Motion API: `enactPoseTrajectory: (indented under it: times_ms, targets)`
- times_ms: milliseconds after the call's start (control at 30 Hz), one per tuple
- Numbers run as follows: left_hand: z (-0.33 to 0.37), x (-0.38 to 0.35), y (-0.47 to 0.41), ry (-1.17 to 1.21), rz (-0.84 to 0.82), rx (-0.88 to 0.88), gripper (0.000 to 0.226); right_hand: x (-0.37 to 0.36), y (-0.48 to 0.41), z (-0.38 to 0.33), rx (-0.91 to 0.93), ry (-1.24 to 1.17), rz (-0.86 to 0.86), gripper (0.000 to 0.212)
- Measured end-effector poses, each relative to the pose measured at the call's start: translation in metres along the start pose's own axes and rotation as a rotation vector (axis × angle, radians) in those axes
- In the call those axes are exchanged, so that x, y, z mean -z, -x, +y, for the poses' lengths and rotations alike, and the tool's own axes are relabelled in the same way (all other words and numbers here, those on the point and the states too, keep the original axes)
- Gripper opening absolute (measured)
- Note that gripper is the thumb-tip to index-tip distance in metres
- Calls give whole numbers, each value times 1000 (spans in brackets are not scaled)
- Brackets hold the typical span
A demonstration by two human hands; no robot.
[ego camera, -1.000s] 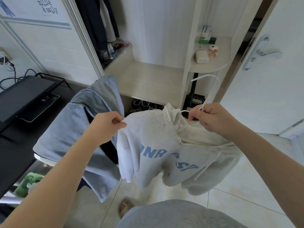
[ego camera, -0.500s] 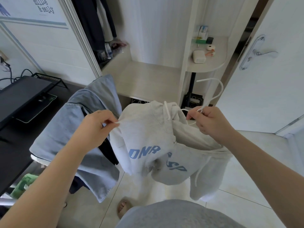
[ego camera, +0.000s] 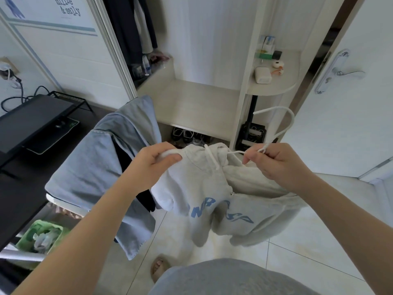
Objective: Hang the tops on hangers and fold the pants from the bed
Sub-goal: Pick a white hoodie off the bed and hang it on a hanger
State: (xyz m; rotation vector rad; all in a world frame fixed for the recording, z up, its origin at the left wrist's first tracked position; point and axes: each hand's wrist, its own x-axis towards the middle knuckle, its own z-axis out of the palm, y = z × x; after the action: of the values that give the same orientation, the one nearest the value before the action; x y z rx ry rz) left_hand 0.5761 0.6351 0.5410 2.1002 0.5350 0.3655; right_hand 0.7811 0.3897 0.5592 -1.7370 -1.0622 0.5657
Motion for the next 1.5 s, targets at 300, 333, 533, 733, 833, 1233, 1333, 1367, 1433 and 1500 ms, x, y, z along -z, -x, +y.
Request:
enactPoseTrajectory:
  times_ms: [300, 333, 533, 733, 833, 1233, 1333, 1367, 1433, 1500]
  targets:
    - [18, -1, 1, 337, -105, 107, 24, 5, 3, -6, 3, 36, -43, 50]
    - [19, -1, 1, 369, -90, 114, 19, 4, 3, -7, -7, 50, -56, 55]
    - [27, -3, 5, 87, 93, -141, 21, 6, 5, -6, -115, 59, -137, 49]
    - [47, 3, 11, -86, -3, -386, 18, -13, 3, -11, -75, 170, -156, 39]
    - [36, 21, 5, -305, 19, -354, 26, -14, 2, -19, -40, 57, -85, 44]
    - [6, 49, 1, -462, 100, -311, 9, -17, -5, -43, -43, 224, -83, 29]
    - [2, 57, -2, -463, 118, -278, 8, -15, -8, -44, -35, 237, -75, 29]
    - [1, 57, -3, -487, 126, -273, 8, -16, -9, -44, -30, 242, -76, 30]
    - [3, 47, -4, -578, 115, -295, 13, -19, -12, -44, -33, 222, -65, 30]
    - [10, 25, -4, -629, 47, -339, 31, -21, -18, -45, -48, 183, -48, 29]
